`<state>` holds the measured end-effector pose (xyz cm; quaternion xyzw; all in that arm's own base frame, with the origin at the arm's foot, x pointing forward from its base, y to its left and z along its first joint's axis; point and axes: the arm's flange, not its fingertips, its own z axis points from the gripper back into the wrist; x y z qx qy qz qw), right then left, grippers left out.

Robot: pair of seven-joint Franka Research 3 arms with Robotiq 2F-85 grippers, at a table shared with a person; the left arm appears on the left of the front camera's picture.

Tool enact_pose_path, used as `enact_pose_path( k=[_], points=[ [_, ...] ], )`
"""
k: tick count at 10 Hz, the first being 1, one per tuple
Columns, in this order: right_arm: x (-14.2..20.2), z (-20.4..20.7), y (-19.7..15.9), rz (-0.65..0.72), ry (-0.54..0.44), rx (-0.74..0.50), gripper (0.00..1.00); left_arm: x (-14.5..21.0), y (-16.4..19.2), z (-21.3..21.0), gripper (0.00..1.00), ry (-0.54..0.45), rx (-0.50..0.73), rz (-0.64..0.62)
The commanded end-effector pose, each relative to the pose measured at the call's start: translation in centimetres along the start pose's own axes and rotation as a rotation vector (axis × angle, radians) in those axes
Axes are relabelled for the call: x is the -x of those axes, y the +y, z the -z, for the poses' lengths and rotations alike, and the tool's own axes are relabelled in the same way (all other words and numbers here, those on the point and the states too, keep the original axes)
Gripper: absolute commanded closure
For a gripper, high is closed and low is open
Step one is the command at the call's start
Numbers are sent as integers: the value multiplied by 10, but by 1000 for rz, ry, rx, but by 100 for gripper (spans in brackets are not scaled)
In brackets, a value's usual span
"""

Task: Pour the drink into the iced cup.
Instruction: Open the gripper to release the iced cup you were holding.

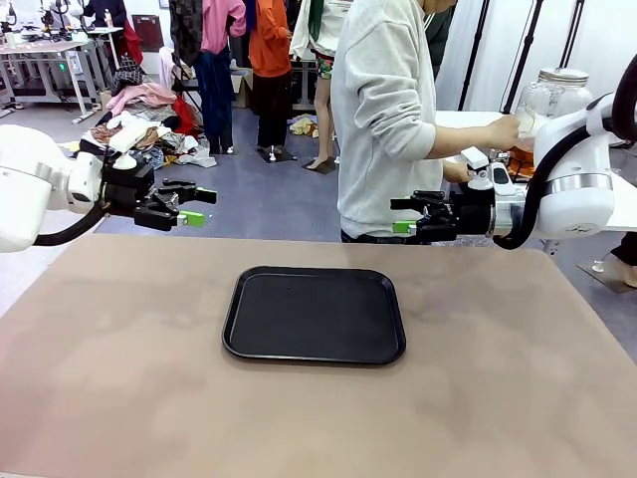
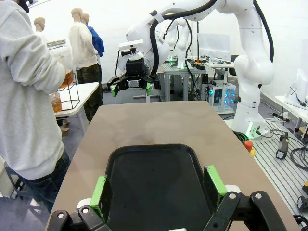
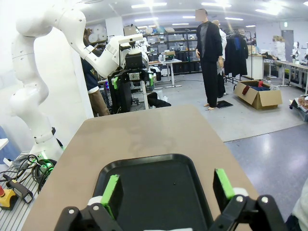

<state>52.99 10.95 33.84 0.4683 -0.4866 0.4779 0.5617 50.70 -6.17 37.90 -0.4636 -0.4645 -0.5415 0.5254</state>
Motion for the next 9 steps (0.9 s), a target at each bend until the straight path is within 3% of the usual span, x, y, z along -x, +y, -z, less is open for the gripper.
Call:
enact_pose_path(
  k=[1, 9],
  points=[
    [-2, 2, -1, 2, 2, 0, 0, -1, 0, 0, 0, -1, -6, 2],
    [-2, 2, -1, 2, 2, 0, 0, -1, 0, 0, 0, -1, -6, 2]
  ],
)
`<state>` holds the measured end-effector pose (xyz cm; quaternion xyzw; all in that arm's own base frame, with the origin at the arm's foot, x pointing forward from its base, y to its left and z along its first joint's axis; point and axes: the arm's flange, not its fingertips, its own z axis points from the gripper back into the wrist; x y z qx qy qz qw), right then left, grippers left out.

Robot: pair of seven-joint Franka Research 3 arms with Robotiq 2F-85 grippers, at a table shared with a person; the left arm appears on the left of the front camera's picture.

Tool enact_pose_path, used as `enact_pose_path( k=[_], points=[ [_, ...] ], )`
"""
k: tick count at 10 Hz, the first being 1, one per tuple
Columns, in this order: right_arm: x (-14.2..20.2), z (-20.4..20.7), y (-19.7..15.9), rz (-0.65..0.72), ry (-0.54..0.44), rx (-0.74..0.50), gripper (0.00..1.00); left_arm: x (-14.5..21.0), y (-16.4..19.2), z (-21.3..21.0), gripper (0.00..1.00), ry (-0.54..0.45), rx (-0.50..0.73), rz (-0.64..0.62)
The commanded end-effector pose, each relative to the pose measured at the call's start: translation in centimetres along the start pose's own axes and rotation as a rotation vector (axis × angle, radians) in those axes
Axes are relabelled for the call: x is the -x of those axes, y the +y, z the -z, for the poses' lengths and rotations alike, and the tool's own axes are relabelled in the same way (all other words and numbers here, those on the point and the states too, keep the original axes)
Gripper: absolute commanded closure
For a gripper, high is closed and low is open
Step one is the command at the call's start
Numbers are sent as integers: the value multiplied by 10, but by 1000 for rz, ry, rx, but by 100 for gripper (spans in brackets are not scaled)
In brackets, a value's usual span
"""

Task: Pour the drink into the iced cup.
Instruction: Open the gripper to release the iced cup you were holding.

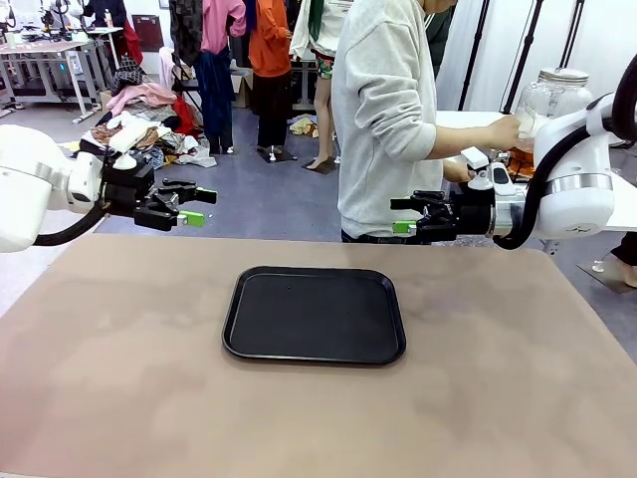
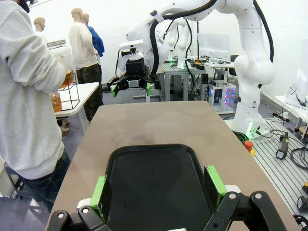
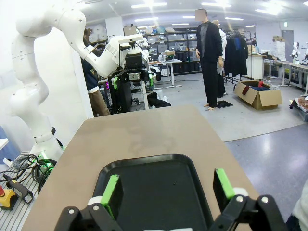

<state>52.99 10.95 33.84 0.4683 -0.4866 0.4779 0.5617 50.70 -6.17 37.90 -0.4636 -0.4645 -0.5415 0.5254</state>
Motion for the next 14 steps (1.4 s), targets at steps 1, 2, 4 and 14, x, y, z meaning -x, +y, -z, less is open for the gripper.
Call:
enact_pose_path(
  k=[1, 2, 4, 14],
  points=[
    [-2, 2, -1, 2, 2, 0, 0, -1, 0, 0, 0, -1, -6, 2],
    [-2, 2, -1, 2, 2, 0, 0, -1, 0, 0, 0, -1, -6, 2],
    [-2, 2, -1, 2, 2, 0, 0, -1, 0, 0, 0, -1, -6, 2],
    [-2, 2, -1, 2, 2, 0, 0, -1, 0, 0, 0, -1, -6, 2]
  ],
)
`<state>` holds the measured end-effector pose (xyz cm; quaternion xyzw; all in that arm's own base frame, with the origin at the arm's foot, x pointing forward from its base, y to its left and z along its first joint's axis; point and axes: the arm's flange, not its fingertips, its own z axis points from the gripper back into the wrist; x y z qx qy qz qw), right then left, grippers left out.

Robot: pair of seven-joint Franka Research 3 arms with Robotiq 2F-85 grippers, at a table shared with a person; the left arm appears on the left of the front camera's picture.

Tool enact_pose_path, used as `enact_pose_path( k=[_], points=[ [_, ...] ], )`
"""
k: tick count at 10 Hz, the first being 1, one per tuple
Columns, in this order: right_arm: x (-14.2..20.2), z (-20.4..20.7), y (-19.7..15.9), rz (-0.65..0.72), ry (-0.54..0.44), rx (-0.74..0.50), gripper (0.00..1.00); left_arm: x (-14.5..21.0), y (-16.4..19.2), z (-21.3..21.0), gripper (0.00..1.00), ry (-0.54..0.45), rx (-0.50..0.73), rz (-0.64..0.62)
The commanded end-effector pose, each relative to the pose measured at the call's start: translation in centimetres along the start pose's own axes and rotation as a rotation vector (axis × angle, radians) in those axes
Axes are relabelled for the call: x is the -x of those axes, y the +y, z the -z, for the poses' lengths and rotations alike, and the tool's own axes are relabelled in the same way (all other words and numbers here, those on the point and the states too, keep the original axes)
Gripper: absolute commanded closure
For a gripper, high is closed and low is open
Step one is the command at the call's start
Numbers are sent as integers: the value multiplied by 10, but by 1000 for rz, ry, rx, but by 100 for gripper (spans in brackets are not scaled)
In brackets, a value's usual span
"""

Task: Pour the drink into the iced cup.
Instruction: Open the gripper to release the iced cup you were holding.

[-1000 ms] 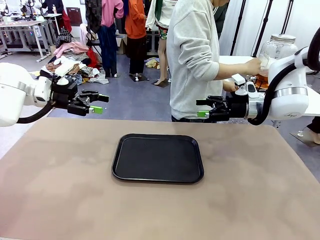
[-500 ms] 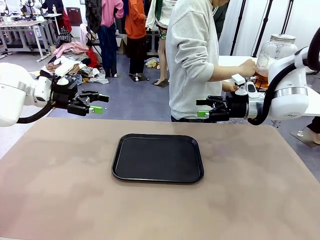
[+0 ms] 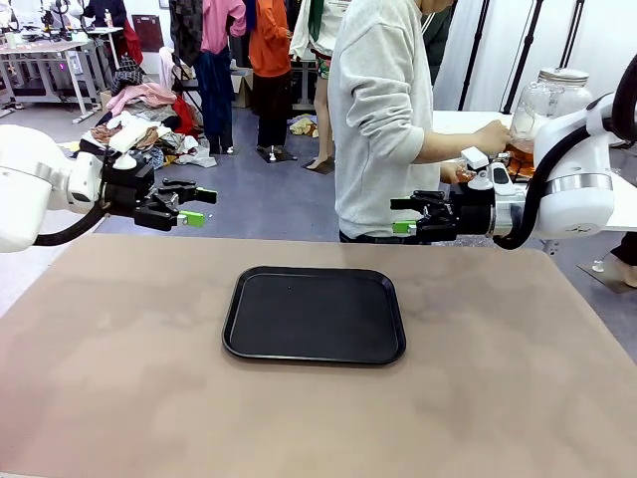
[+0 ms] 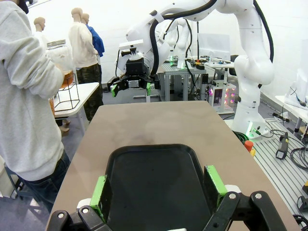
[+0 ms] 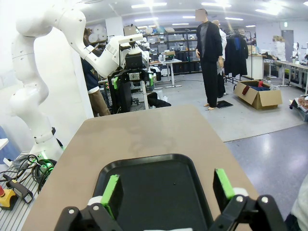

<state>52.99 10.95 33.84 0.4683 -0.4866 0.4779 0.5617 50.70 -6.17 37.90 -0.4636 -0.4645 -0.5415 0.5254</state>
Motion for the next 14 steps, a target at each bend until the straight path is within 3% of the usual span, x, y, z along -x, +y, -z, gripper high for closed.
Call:
enact_pose_path(
  k=[1, 14],
  points=[
    [-2, 2, -1, 2, 2, 0, 0, -1, 0, 0, 0, -1, -6, 2],
    [-2, 2, -1, 2, 2, 0, 0, -1, 0, 0, 0, -1, -6, 2]
  ],
)
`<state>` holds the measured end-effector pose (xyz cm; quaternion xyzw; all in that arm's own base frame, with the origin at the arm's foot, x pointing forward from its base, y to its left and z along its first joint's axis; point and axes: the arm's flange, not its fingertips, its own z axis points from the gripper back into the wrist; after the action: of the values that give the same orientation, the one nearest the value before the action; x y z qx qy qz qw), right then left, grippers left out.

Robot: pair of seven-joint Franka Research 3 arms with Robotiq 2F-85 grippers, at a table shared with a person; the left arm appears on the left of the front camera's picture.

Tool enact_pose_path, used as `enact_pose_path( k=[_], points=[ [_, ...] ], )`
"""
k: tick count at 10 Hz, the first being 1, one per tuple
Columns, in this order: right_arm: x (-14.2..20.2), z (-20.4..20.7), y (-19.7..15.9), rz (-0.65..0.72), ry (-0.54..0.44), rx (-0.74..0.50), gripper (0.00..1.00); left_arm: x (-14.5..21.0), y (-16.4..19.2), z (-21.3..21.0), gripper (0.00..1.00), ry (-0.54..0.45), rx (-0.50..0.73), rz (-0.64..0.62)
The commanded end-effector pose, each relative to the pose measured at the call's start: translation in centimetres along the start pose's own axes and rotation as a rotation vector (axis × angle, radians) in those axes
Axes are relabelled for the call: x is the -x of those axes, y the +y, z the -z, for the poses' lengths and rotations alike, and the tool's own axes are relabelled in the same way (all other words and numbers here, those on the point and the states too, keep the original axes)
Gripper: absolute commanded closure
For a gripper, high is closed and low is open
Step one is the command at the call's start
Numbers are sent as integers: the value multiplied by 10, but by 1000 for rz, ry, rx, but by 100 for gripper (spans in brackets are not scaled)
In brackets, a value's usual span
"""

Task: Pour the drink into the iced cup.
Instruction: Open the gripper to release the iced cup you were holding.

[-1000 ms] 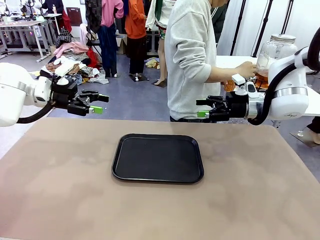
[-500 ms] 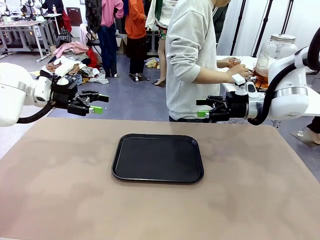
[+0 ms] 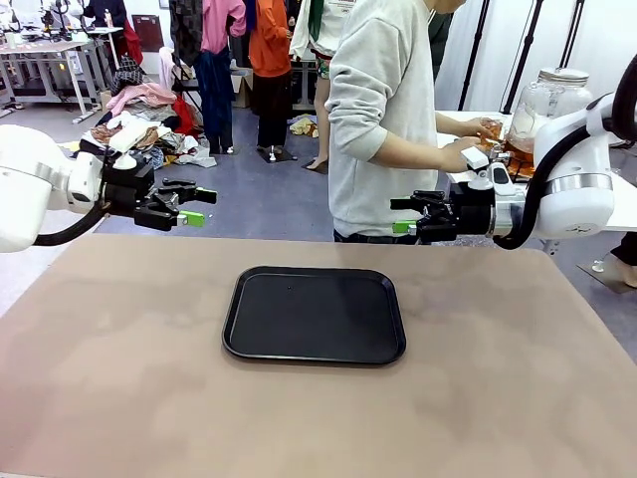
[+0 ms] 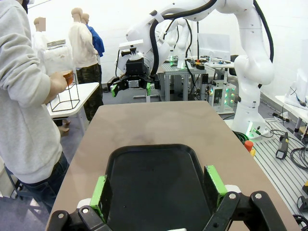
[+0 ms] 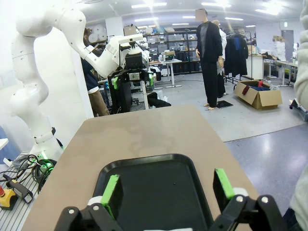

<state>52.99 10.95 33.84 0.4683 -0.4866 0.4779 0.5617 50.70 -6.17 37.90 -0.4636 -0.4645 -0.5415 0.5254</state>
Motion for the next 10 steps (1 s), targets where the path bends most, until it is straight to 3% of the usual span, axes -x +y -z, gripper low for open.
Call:
enact_pose_path(
  k=[1, 10],
  points=[
    [-2, 2, -1, 2, 2, 0, 0, -1, 0, 0, 0, -1, -6, 2],
    [-2, 2, -1, 2, 2, 0, 0, -1, 0, 0, 0, -1, -6, 2]
  ],
)
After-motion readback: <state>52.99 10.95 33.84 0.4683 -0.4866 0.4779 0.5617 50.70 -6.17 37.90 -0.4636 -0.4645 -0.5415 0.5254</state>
